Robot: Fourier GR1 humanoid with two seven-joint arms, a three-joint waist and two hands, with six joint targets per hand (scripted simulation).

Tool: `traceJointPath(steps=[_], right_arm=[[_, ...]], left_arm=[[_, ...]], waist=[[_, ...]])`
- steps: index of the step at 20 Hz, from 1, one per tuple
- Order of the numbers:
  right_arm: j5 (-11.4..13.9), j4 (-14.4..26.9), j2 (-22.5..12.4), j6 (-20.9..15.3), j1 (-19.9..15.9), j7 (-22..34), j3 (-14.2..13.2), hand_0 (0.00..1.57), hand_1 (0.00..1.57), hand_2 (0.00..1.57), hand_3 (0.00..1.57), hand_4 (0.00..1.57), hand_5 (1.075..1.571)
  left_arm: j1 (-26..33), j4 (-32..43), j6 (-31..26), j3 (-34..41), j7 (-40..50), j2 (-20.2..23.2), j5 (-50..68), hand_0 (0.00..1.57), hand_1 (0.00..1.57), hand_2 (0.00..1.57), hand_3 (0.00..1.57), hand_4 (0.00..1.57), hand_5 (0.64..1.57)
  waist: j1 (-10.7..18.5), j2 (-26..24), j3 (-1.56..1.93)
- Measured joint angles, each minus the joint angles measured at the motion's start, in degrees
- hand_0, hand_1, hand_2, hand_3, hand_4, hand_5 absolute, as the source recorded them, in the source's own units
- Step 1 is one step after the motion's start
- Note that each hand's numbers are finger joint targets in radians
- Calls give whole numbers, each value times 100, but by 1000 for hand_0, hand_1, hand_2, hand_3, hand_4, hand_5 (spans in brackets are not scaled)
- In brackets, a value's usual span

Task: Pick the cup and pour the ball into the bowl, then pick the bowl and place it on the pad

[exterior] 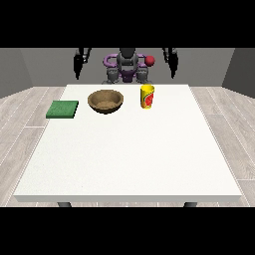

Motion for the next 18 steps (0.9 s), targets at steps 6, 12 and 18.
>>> traceJointPath(steps=[6, 12, 18], right_arm=[[-68, -391, -173, 56, -68, 355, -61, 0, 0, 327, 492, 846, 1565], [-493, -785, 585, -1046, -641, 653, 981, 0, 0, 258, 422, 840, 1567], [-294, -1131, 768, -2043, -1341, 1030, 1667, 0, 0, 378, 524, 812, 1564]], left_arm=[[-92, -421, -27, 60, 326, 165, 41, 0, 0, 0, 0, 0, 1570], [-772, -551, 498, -38, 505, -425, 929, 0, 0, 0, 0, 0, 1570], [-1399, -553, 705, 95, 511, -472, 1103, 0, 0, 0, 0, 0, 1565]], waist=[[5, -1055, -39], [-5, -1013, -52], [-35, -533, -54]])
